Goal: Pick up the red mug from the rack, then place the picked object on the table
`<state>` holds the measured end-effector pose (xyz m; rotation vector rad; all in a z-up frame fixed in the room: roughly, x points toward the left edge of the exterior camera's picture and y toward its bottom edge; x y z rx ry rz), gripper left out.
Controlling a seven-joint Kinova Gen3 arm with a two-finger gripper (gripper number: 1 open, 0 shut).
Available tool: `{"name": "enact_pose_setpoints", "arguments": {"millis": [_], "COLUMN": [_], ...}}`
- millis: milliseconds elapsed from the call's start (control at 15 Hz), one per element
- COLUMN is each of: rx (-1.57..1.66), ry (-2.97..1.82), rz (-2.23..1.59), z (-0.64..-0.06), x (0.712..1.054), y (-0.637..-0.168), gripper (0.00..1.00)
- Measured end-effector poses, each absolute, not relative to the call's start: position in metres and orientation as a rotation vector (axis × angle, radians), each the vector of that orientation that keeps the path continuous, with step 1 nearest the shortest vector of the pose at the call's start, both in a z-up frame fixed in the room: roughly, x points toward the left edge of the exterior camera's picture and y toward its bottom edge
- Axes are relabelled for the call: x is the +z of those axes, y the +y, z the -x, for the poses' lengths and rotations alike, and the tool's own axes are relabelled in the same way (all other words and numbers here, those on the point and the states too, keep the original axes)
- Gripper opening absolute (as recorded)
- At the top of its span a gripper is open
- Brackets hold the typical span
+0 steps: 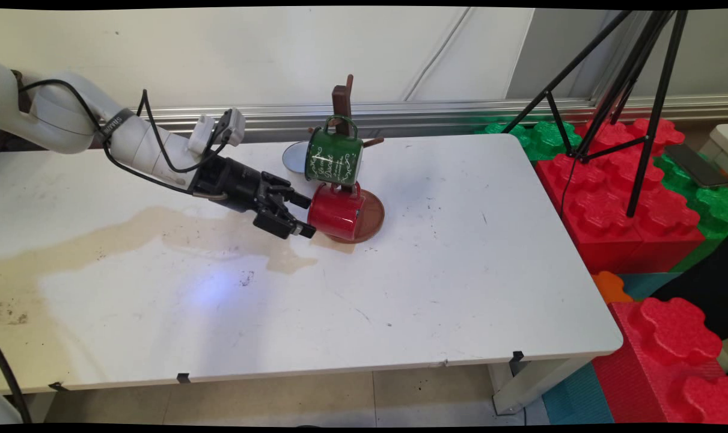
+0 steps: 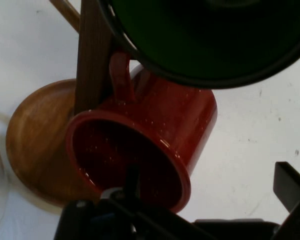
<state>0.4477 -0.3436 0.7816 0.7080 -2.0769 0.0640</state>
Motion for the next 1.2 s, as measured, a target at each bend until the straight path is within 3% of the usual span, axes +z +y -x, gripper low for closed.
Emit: {"name": "enact_pose_setpoints", "arguments": {"millis": [467, 533, 1200], "rx": [0.051, 0.05, 0.028], "ry": [-2.041, -2.037, -2.001], "rz": [-0.736, -0.738, -0.753], "z": [-0.4467, -0.4466, -0.4469], "x": [0.7755, 0.7751, 0.7775], "y": [-0.3423, -0.3421, -0.3358], "gripper": [1.0, 0.0, 0.0]}}
